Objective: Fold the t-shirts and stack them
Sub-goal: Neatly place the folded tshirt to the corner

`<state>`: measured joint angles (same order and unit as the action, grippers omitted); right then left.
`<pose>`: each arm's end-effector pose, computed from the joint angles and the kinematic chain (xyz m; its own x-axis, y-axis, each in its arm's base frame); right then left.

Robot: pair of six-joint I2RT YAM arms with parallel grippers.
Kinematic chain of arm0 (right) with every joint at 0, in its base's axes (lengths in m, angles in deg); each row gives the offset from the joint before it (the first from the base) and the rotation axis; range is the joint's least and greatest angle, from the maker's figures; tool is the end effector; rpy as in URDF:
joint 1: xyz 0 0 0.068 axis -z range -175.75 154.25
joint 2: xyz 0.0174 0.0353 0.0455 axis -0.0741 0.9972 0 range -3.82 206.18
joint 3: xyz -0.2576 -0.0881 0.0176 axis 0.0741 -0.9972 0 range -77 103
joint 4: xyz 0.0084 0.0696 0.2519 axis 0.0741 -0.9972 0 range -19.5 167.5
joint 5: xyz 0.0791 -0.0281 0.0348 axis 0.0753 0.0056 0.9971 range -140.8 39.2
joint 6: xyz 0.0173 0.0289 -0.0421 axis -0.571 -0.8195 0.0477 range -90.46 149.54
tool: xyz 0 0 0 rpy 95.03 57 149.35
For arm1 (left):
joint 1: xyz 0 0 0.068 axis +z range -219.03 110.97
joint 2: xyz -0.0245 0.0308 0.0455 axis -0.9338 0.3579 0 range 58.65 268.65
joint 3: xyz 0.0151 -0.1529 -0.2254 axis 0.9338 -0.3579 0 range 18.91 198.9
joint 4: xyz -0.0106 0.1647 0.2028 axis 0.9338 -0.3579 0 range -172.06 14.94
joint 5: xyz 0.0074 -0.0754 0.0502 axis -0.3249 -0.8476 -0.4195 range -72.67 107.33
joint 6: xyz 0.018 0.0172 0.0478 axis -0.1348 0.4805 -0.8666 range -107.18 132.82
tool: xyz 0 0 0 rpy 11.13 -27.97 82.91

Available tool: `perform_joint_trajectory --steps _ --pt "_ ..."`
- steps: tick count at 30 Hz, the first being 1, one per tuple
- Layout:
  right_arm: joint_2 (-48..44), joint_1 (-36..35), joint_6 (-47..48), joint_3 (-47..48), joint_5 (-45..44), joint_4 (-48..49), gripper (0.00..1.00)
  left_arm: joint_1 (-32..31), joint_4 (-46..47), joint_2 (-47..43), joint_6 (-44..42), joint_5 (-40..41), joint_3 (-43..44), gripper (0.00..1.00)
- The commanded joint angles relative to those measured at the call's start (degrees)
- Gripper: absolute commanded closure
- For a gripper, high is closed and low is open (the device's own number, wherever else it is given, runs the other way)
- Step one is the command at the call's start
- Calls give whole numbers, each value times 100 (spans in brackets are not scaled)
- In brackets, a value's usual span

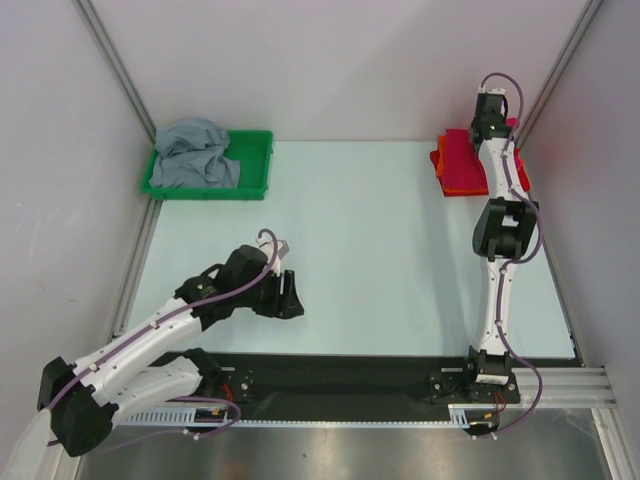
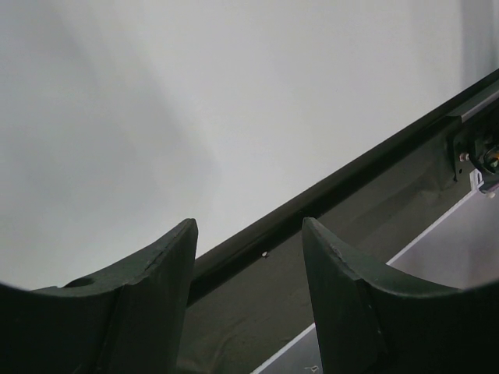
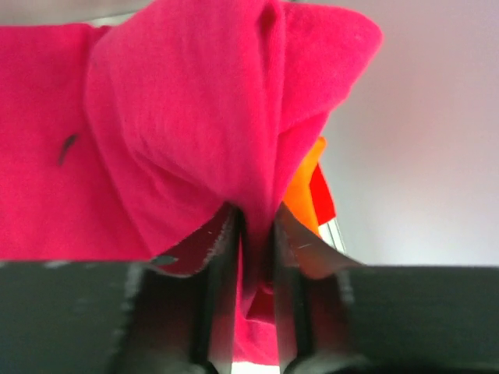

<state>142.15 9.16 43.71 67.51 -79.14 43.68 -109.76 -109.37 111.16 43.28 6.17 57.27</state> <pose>0.5676 -0.0657 0.2541 -0.6710 -0.1586 -0.7243 0.3065 0.8302 -0.4657 0.1348 -0.1252 0.2398 -0.8627 0.0866 -0.4982 0.3481 0.8163 -0.4610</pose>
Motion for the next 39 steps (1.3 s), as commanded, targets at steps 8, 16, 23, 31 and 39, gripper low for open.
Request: perform_joint_trajectory --steps 8,16,23,31,39 --pt "187 353 -133 420 -849 527 21 214 -533 -48 -260 -115 610 38" --pt "-806 116 -547 69 -498 114 0 267 -455 163 -40 -150 1128 39" --pt "-1141 -86 -1390 -292 590 -887 1 267 -218 260 346 -115 1463 41" --pt "-1782 -411 -2164 -1003 1629 -1416 0 267 195 -56 531 -220 1375 40" --pt "-3222 -1070 -2885 -2679 2772 -1830 0 276 521 -531 620 -203 1085 38"
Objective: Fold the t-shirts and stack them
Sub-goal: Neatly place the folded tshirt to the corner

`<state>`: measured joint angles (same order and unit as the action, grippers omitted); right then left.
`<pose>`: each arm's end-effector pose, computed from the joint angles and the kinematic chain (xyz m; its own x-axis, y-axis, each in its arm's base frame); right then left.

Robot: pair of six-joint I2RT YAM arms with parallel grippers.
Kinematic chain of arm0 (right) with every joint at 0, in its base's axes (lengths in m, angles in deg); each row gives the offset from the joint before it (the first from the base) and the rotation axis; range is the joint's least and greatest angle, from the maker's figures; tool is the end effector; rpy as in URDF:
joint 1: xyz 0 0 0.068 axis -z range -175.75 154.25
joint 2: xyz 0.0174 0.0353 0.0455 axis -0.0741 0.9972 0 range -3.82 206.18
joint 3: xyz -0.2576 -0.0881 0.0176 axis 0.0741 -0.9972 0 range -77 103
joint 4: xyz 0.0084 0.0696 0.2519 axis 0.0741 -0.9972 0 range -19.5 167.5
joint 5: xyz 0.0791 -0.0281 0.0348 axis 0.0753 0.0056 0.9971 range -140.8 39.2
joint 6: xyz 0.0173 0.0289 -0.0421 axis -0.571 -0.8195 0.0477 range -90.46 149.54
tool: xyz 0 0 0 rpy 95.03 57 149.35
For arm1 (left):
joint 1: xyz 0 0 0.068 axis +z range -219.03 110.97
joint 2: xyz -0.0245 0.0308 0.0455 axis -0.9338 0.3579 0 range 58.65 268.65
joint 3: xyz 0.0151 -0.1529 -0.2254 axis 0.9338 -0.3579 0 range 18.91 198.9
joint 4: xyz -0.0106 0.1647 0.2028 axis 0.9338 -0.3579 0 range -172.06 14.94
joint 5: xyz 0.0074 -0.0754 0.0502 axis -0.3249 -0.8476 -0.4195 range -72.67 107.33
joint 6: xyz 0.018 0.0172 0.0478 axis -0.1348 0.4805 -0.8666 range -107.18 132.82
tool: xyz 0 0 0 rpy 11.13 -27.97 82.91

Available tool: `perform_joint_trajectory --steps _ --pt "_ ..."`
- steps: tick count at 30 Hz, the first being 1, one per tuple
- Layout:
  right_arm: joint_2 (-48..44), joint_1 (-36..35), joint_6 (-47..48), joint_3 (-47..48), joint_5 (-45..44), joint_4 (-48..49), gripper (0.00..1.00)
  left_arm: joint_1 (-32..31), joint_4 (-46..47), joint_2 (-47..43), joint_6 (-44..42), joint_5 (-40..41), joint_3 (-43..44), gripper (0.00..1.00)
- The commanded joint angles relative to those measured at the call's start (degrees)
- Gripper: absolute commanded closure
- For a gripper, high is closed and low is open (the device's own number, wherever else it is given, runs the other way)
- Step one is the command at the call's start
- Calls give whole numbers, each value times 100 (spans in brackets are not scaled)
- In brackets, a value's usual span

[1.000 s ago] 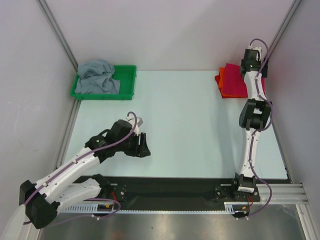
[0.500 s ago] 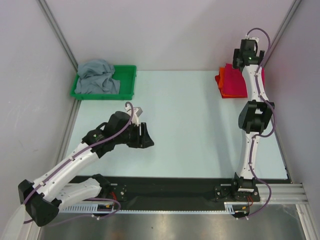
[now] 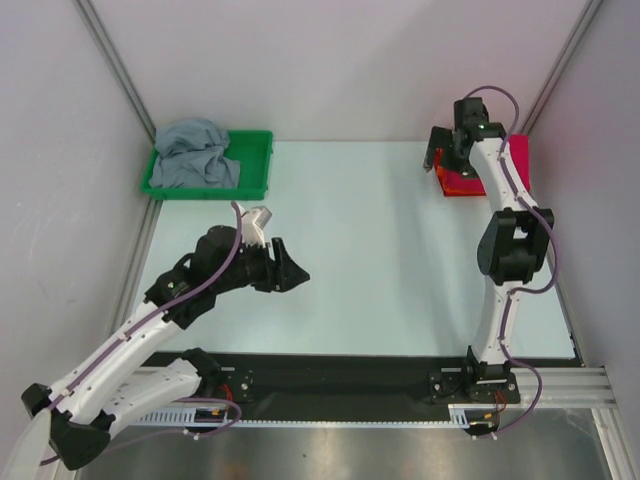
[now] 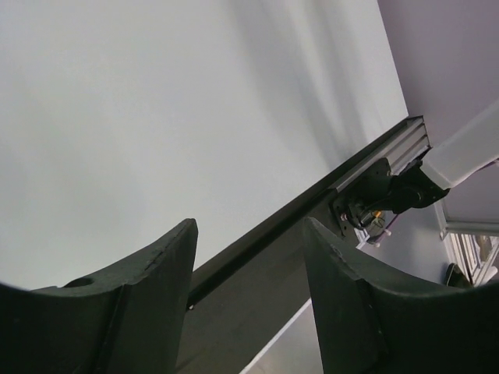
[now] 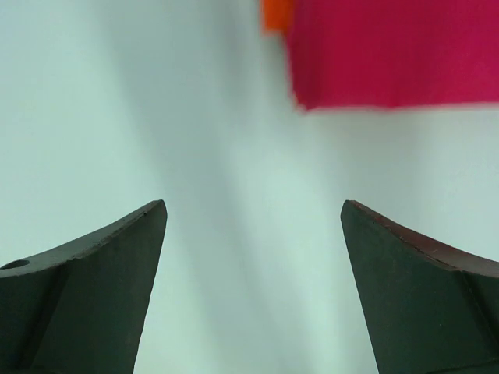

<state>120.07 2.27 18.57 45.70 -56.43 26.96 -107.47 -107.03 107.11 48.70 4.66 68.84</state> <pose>0.4810 0.0131 0.3016 -0.7654 0.1630 -0.6226 0.1752 0.9836 0.0422 0.1377 -0.1193 0.3222 -0.7643 -0.1233 -0.6329 0.3784 0.7090 -0.5951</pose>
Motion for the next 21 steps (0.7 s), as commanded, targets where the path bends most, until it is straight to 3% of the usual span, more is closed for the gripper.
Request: perform_joint_trajectory --steps 1,4,8,11,12,13,16,20,21 --pt "-1234 -521 -415 -779 667 -97 0 47 279 -153 60 -17 -63 38" --pt "-2332 -918 -889 -2114 1097 245 0 73 313 -267 112 211 -115 36" --pt "-4598 -1365 -1776 -5386 1662 1835 0 126 743 -715 612 353 -745 34" --pt "-6409 -1463 -2751 -6886 1722 2589 0 126 1367 -1312 1218 431 -1500 34" --pt "-6935 -1550 -2927 -7795 1749 2794 0 126 1490 -1496 1437 536 -1695 34" --pt "-7758 -1595 -3164 -8144 1619 2978 0 126 1744 -1837 1527 598 -1889 34" --pt "-8958 -1683 -3385 -9436 1416 3095 0 126 1808 -2428 1685 905 -2504 33" --pt "-10855 -1718 -4052 -10729 1653 3165 0 126 1808 -3877 1966 1231 -3583 33" --pt "-11208 -1718 -4124 -11001 1687 3156 0 126 1712 -4663 2089 1249 -3787 32"
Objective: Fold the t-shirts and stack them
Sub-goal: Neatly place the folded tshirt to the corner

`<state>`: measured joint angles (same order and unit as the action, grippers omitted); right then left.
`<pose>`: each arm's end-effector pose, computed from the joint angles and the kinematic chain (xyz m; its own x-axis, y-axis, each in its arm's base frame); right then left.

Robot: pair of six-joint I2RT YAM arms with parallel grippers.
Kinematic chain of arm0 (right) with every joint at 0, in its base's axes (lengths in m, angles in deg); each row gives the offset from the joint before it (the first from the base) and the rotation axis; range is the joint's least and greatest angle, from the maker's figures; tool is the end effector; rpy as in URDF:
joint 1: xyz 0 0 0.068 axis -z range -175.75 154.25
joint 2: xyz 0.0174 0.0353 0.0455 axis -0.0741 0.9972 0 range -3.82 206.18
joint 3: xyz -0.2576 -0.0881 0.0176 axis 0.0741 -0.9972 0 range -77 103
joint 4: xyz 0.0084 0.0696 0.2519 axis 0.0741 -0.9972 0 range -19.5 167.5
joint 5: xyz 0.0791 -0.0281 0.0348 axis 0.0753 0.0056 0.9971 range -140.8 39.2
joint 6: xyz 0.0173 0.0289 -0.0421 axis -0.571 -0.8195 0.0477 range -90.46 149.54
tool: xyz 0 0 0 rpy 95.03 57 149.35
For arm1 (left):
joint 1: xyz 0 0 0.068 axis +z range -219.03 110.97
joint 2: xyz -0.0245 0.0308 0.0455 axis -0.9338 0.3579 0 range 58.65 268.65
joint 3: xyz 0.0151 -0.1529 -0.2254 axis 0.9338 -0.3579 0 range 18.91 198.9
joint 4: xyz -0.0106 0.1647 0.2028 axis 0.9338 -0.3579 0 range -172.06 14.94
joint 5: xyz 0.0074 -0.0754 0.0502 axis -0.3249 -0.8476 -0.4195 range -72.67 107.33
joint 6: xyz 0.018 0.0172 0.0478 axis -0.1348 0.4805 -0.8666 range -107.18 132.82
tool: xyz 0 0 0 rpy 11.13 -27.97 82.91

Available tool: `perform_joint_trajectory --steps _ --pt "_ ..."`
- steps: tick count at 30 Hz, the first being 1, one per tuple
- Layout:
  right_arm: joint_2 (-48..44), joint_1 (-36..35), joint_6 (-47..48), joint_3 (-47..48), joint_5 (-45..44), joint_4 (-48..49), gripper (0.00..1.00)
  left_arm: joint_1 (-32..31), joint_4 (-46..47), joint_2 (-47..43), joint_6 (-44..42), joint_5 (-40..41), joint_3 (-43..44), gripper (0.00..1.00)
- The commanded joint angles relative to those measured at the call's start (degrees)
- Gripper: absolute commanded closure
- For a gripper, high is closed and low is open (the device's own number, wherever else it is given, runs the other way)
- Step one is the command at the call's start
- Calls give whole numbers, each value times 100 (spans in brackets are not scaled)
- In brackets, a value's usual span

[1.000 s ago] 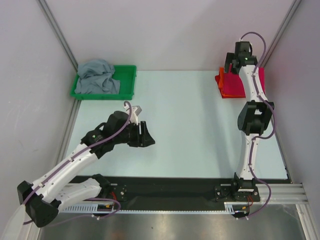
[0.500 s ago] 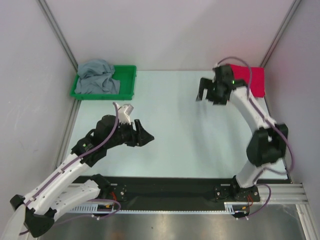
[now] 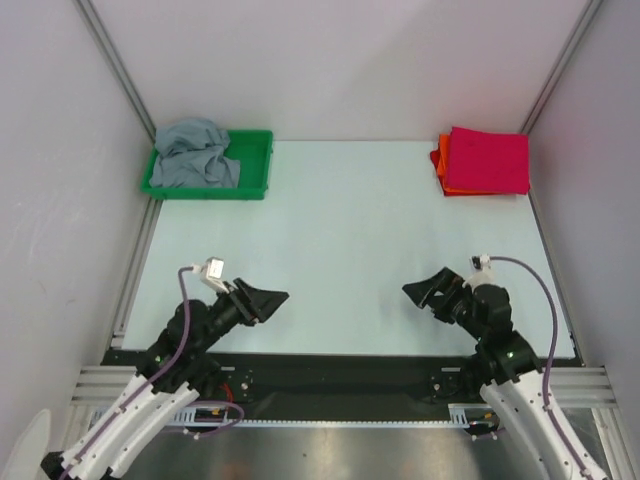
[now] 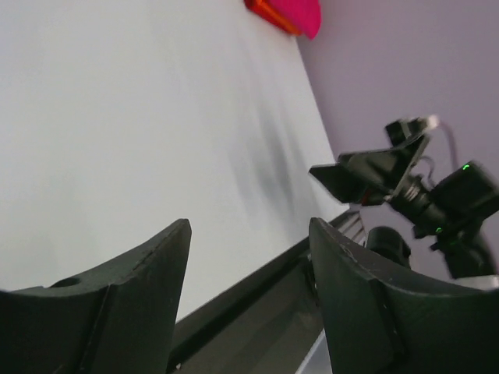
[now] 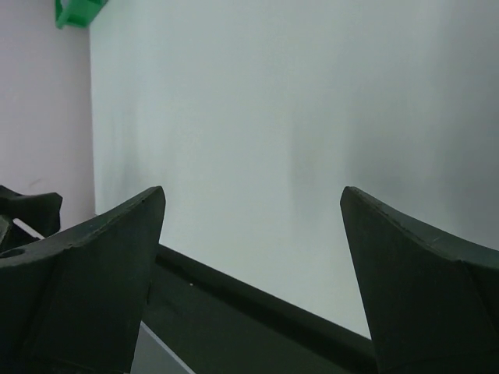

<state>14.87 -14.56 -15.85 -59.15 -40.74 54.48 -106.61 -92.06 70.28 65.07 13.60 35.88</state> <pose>0.1073 0.0431 0.2103 -0.6027 0.5352 -0.5919 -0.0564 0.7113 0.7006 0.0834 -0.0671 0.2272 -0.6191 -0.5191 -0.5892 0.2768 0.5579 -0.7824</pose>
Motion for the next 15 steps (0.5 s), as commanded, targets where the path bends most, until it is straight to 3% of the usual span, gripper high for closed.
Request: perform_joint_trajectory --steps 1,2,5,9,15 --pt "-1005 -53 -760 -893 66 265 0 41 110 -1388 557 573 -885 32" --pt "-1626 -62 -840 -1054 31 142 0 41 4 -1767 680 610 -1080 31" --pt "-1362 -140 -884 -1309 -83 315 0 41 668 -1438 514 -64 -1431 31" --pt "-1245 -220 -980 -1582 -286 790 0 32 2834 -1471 1495 -234 -2609 30" --pt "-1325 -237 -1377 -2250 -101 1775 0 32 2860 -1674 1226 -267 -2699 30"
